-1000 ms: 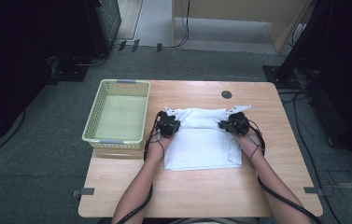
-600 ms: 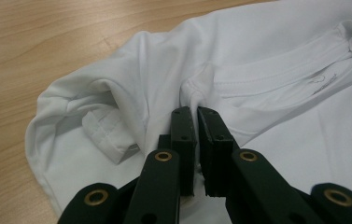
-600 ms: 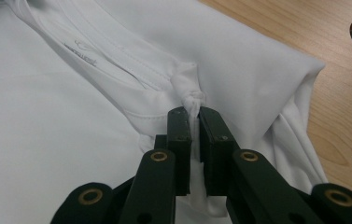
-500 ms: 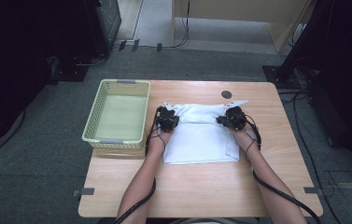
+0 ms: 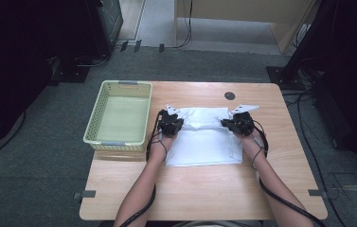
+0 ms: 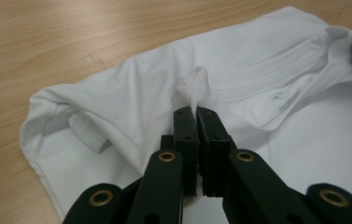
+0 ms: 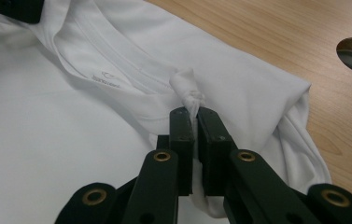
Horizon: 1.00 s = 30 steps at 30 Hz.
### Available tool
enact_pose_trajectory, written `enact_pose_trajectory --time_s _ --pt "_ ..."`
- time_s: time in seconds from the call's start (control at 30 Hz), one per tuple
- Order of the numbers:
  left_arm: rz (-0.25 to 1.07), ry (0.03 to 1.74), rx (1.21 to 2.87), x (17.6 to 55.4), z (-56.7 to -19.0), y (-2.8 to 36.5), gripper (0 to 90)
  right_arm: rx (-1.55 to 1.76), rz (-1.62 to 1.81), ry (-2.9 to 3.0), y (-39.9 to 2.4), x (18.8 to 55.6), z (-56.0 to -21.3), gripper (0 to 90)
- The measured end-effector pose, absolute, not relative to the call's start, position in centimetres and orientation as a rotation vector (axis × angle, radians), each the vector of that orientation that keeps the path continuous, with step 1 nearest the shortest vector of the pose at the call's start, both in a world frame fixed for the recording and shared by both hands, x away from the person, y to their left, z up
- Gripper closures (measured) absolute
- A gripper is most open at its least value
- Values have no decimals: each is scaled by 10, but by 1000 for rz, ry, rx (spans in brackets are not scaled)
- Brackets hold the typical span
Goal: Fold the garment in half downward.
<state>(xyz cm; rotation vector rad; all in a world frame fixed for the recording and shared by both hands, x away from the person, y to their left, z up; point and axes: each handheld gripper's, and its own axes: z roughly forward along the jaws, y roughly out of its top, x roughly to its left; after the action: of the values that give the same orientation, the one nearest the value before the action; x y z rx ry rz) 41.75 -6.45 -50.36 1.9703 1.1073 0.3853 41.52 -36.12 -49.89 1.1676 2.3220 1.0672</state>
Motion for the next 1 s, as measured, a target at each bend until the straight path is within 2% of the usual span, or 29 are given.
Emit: enact_pose_trajectory --time_s 0.7,1.0 --pt "354 1039 1979 362 -503 -55 886 1089 1083 2371 -365 357 -497 866" --pt "317 1053 1989 352 -511 -51 876 1116 1103 2400 -369 347 -508 844"
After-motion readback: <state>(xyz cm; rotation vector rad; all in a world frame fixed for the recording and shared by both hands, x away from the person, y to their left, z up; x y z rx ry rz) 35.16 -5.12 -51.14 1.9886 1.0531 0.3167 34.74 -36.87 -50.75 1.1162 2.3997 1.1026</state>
